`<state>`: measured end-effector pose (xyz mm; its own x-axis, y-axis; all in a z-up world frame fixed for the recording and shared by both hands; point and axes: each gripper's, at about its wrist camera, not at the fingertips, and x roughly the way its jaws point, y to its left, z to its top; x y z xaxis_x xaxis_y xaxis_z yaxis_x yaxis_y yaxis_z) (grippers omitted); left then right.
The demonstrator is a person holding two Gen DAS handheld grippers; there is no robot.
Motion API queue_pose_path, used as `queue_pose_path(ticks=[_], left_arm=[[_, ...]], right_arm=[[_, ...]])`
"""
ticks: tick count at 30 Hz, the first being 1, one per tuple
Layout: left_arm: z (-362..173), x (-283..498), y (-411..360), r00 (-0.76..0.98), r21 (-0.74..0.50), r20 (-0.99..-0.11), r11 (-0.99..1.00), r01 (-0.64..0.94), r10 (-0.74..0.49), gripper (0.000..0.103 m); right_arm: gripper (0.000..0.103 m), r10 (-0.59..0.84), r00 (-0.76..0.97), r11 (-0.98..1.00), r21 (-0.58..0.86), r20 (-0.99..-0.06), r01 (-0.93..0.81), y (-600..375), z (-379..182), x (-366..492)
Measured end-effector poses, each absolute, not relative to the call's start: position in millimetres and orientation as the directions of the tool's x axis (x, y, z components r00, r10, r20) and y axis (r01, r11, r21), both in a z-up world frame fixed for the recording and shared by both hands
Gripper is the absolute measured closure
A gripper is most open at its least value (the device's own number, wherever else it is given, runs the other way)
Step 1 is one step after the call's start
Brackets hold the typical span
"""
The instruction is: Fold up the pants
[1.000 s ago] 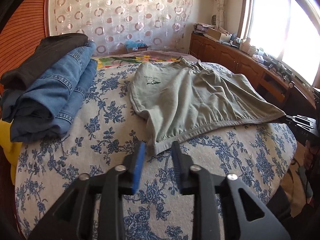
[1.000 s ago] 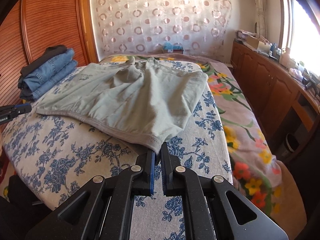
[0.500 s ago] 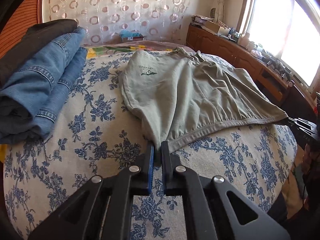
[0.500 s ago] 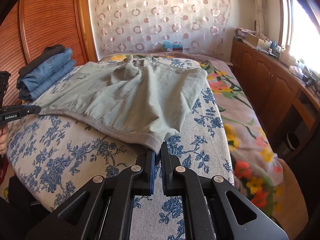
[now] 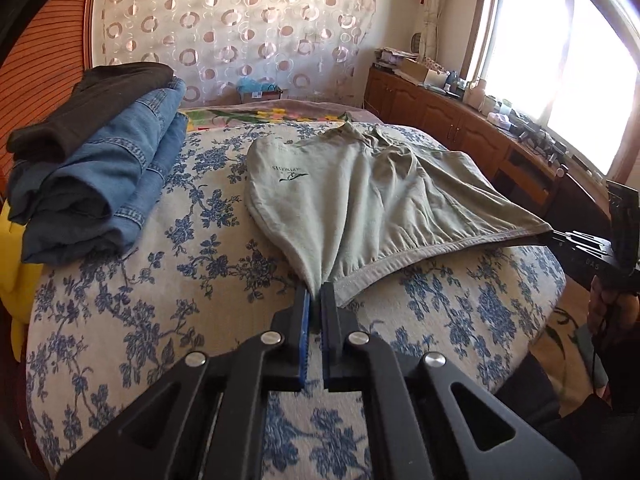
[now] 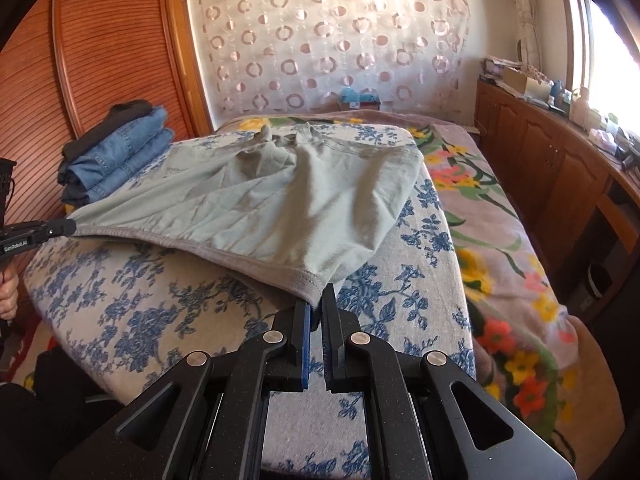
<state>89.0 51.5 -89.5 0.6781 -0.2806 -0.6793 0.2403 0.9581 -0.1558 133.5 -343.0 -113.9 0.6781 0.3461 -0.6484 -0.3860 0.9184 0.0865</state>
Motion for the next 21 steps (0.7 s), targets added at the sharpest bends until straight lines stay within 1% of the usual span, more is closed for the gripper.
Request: queue_pose_path(ticks=[8, 15, 21], left_arm=[[-90.9, 68.9, 52.7, 0.674, -0.14, -0.686, 0.958, 0.249, -0.275, 0.103], [-87.9, 47.9, 46.6, 0.672, -0.143, -0.678, 0.95, 0.277, -0.298, 0.103], [-94.0, 41.9, 44.8, 0.665, -0.143, -0.686, 0.951, 0.275, -0.296, 0.103]], right_arm=[[0.101, 0.367, 0.663, 0.91, 0.107, -0.653, -0.4, -347.6, -110.6, 112.7], [0.101, 0.374, 0.663, 0.909, 0.113, -0.649, -0.402, -349.5, -106.1, 98.0], [0.101, 0.366, 0.661, 0.915, 0.123, -0.655, -0.385, -356.5, -107.4, 97.3]])
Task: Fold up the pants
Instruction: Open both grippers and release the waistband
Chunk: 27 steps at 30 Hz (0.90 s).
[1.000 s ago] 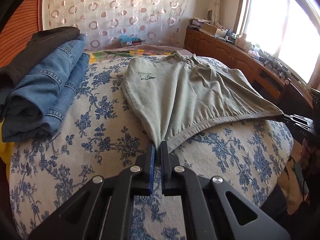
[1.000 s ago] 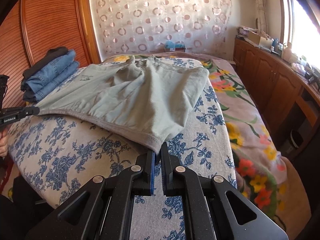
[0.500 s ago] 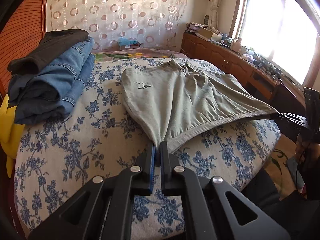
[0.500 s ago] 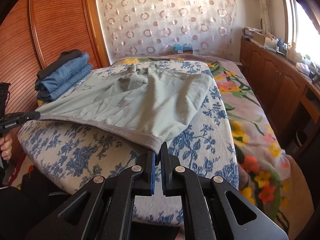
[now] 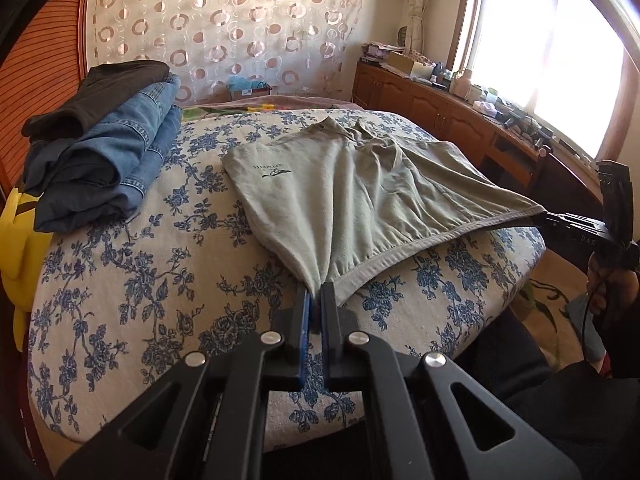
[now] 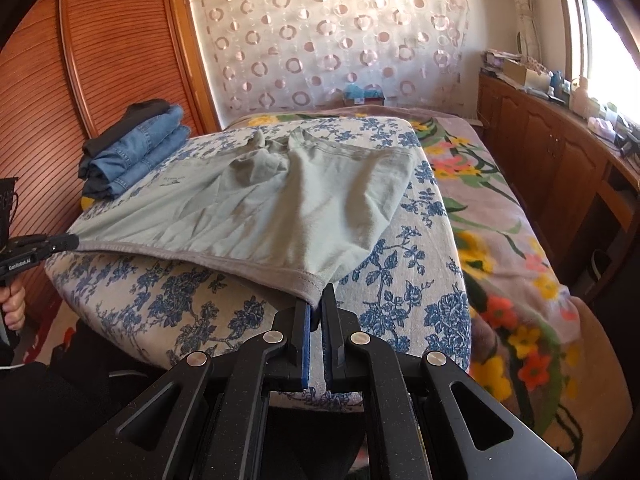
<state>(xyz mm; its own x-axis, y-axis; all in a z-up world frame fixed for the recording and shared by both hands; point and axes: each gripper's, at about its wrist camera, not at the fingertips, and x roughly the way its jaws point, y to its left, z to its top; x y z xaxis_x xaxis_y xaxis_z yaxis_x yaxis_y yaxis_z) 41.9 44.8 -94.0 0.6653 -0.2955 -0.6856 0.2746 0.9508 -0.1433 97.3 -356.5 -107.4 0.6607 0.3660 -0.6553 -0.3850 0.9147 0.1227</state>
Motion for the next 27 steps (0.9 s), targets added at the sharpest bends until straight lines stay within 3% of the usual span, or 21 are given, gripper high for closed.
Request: queue_pose_path(ticks=[12, 21, 27], left_arm=[[-85.6, 36.9, 46.7, 0.685, -0.13, -0.671, 0.954, 0.27, -0.285, 0.096], [-77.9, 43.9, 47.1, 0.706, -0.112, -0.657, 0.96, 0.257, -0.266, 0.067], [-73.9, 57.0, 41.0, 0.72, -0.076, -0.65, 0.964, 0.255, -0.242, 0.061]], right_arm=[[0.096, 0.351, 0.676, 0.921, 0.109, -0.648, -0.374, -361.6, -96.3, 90.0], [0.082, 0.35, 0.707, 0.923, 0.095, -0.615, -0.374, -359.4, -80.2, 88.2], [0.078, 0.354, 0.705, 0.921, 0.099, -0.615, -0.376, -348.6, -85.3, 102.2]])
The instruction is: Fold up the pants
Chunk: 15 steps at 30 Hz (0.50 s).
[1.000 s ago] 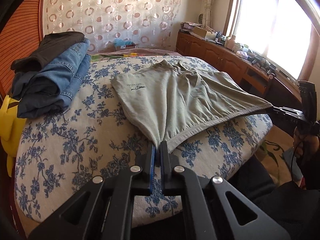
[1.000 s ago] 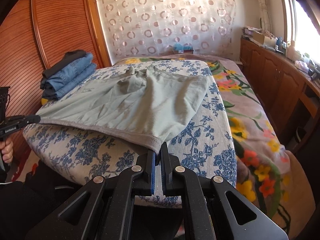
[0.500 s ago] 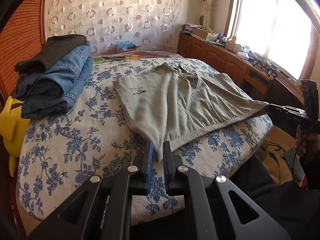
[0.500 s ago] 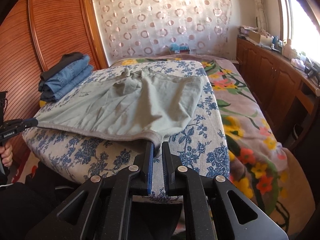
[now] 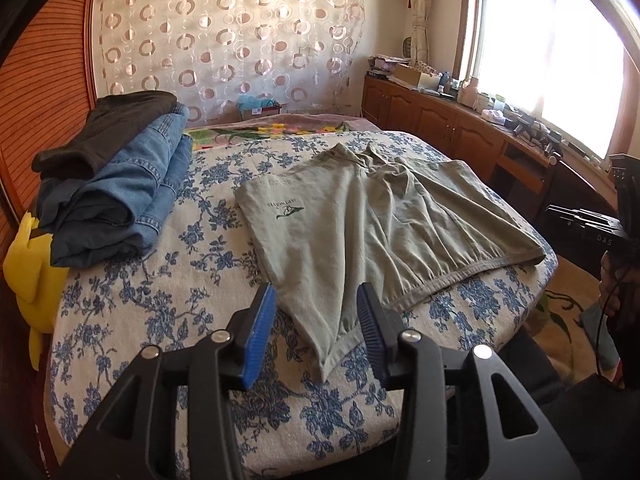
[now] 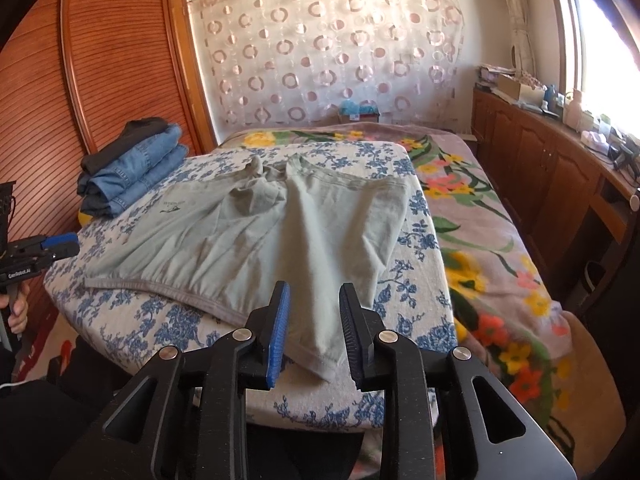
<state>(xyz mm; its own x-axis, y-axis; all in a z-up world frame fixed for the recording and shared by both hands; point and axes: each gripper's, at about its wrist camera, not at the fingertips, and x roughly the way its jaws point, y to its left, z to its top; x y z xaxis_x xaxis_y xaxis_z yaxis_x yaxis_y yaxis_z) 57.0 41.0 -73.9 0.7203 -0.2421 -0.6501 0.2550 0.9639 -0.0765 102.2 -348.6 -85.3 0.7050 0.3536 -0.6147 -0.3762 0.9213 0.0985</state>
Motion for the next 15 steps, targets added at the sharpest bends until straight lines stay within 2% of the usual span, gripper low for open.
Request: queue_pose_path(ticks=[6, 15], left_arm=[[-69.7, 74.6, 39.9, 0.725, -0.084, -0.637, 0.959, 0.272, -0.262, 0.039], [-77.3, 127.2, 33.9, 0.735, -0.022, -0.646, 0.967, 0.253, -0.207, 0.037]], right_arm=[[0.072, 0.364, 0.7, 0.915, 0.096, -0.614, -0.391, -334.5, -91.7, 121.6], [0.051, 0.358, 0.705, 0.909, 0.057, -0.612, -0.413, -317.1, -96.0, 164.0]])
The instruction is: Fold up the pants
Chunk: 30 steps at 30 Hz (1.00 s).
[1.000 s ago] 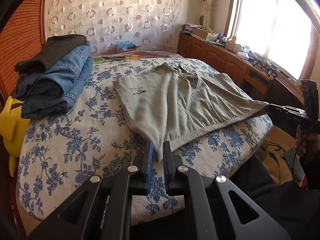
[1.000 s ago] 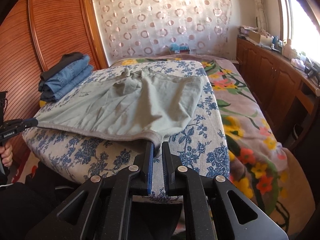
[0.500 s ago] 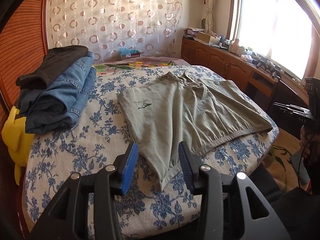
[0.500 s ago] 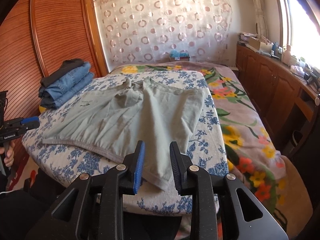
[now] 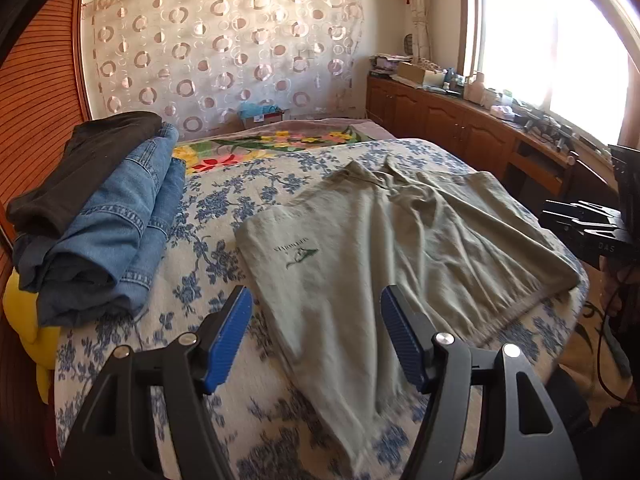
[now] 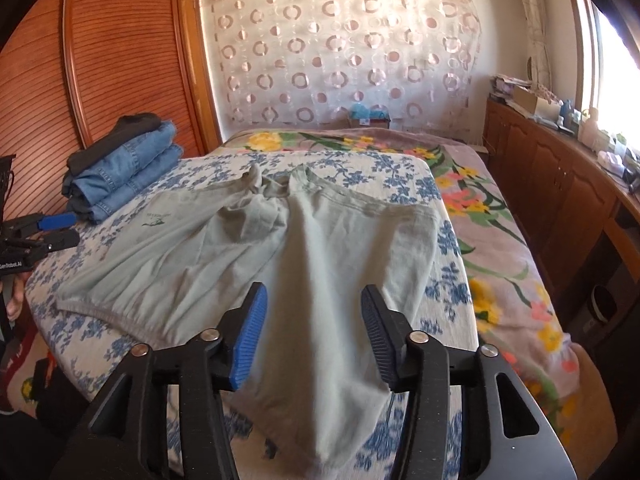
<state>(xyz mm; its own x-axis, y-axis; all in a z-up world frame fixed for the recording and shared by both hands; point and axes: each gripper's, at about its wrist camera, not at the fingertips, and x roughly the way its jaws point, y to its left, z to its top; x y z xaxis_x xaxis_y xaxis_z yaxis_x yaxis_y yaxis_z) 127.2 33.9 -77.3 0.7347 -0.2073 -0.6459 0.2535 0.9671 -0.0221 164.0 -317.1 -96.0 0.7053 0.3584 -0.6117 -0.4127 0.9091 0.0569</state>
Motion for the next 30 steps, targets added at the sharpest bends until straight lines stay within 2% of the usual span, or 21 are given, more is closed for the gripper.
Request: queue_pose_path(ticks=[12, 14, 19, 30], left_arm=[[-99.8, 197.4, 48.3, 0.692, -0.021, -0.704, 0.978, 0.209, -0.163, 0.037], [-101.4, 206.5, 50.0, 0.686, -0.024, -0.709, 0.978, 0.208, -0.163, 0.04], [-111.7, 230.2, 59.0, 0.654, -0.033, -0.742, 0.982, 0.188, -0.15, 0.055], [-129.0, 260.2, 67.6, 0.606, -0.02, -0.787, 0.988, 0.156, -0.112, 0.059]], right_arm=[[0.05, 0.336, 0.66, 0.906, 0.041, -0.672, -0.421, -298.6, -119.9, 207.9], [0.05, 0.334, 0.651, 0.907, 0.044, -0.682, -0.419, -298.1, -124.2, 210.1], [0.05, 0.339, 0.641, 0.911, 0.071, -0.688, -0.405, -301.8, -127.3, 214.6], [0.05, 0.34, 0.633, 0.914, 0.087, -0.695, -0.396, -301.6, -129.9, 216.8]])
